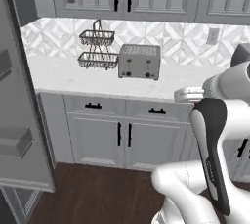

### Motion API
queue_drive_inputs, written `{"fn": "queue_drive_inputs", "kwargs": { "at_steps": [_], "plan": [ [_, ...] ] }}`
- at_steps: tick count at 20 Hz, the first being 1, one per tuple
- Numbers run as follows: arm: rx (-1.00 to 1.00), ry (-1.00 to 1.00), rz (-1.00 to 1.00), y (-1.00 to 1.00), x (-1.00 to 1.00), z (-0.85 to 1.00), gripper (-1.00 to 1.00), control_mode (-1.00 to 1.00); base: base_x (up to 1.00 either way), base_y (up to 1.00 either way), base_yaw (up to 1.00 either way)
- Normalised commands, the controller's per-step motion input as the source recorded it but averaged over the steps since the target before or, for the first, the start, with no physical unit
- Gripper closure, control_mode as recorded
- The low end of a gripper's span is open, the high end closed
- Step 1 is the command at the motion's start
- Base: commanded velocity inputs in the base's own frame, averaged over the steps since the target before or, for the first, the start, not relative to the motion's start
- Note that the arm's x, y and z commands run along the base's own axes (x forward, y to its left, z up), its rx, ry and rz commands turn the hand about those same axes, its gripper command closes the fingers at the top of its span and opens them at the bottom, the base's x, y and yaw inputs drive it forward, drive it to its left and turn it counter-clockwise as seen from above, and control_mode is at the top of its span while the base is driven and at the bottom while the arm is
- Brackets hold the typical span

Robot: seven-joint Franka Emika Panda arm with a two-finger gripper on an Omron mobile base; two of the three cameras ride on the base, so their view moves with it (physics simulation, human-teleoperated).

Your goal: Take the strawberry from the fridge and place it on top of the pancake, located on the dining counter.

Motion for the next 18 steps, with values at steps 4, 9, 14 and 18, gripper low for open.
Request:
{"fn": "queue_drive_inputs", "kwargs": {
  "at_steps": [4,9,14,18],
  "plan": [
    [0.00,0.00,0.00,0.00,0.00,0.00,1.00,1.00,0.00,-0.81,-0.74],
    [0.00,0.00,0.00,0.00,0.00,0.00,1.00,1.00,0.00,-0.80,-0.74],
    [0.00,0.00,0.00,0.00,0.00,0.00,1.00,1.00,0.00,-0.78,-0.75],
    [0.00,0.00,0.00,0.00,0.00,0.00,1.00,1.00,0.00,-0.76,-0.76]
  ]
}}
